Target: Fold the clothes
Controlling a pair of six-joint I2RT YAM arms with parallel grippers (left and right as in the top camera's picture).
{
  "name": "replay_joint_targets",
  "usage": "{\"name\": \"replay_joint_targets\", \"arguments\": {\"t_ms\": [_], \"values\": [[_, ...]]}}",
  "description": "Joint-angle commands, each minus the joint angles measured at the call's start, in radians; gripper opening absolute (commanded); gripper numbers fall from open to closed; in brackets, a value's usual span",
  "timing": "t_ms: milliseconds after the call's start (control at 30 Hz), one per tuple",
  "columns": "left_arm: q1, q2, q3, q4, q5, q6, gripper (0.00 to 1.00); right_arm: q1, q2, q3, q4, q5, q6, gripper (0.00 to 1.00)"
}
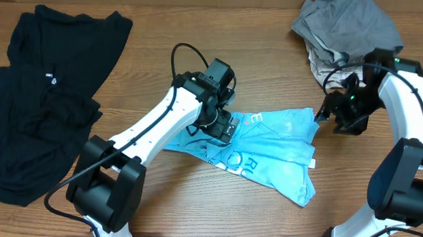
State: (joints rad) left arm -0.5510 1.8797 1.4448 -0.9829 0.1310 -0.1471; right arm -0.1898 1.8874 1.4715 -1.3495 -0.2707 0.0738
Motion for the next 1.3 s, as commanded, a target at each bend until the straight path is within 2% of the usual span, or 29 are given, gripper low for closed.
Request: {"name": "replay_joint_targets", "arguments": {"t_ms": [0,267,467,700,767,800,933,1100,1267], "values": [[0.072,0.003,0.081,-0.034,-0.067,0.011,0.98,0.006,-0.026,-0.115,0.037,-0.055,-0.008,0.64],[0.222,0.003,0.241,-0.136,-0.061,0.044,0.98,0.034,-0.026,-0.335,0.174,-0.106,0.005,0.64],[0.263,0.003,0.246,-0.147,-0.068,0.069,0.99,0.034,-0.026,-0.414,0.207,-0.109,0.005,0.64],[0.304,0.003,0.246,-0.150,-0.167,0.072,1.00,0.034,-0.026,-0.550,0.379,-0.241,0.008,0.62],[0.318,0.003,0.246,-0.151,-0.198,0.072,1.00,0.034,-0.026,-0.579,0.426,-0.277,0.008,0.53],[0.325,0.003,0.246,-0.151,-0.213,0.072,1.00,0.034,-0.026,-0.589,0.443,-0.288,0.008,0.46],[0.372,0.003,0.246,-0.158,-0.261,0.072,1.00,0.033,-0.026,-0.594,0.470,-0.292,0.008,0.05],[0.462,0.003,0.246,-0.182,-0.288,0.072,1.00,-0.031,-0.026,-0.571,0.483,-0.291,0.008,0.04],[0.566,0.003,0.246,-0.208,-0.288,0.072,1.00,-0.154,-0.026,-0.490,0.419,-0.278,-0.008,0.04]]}}
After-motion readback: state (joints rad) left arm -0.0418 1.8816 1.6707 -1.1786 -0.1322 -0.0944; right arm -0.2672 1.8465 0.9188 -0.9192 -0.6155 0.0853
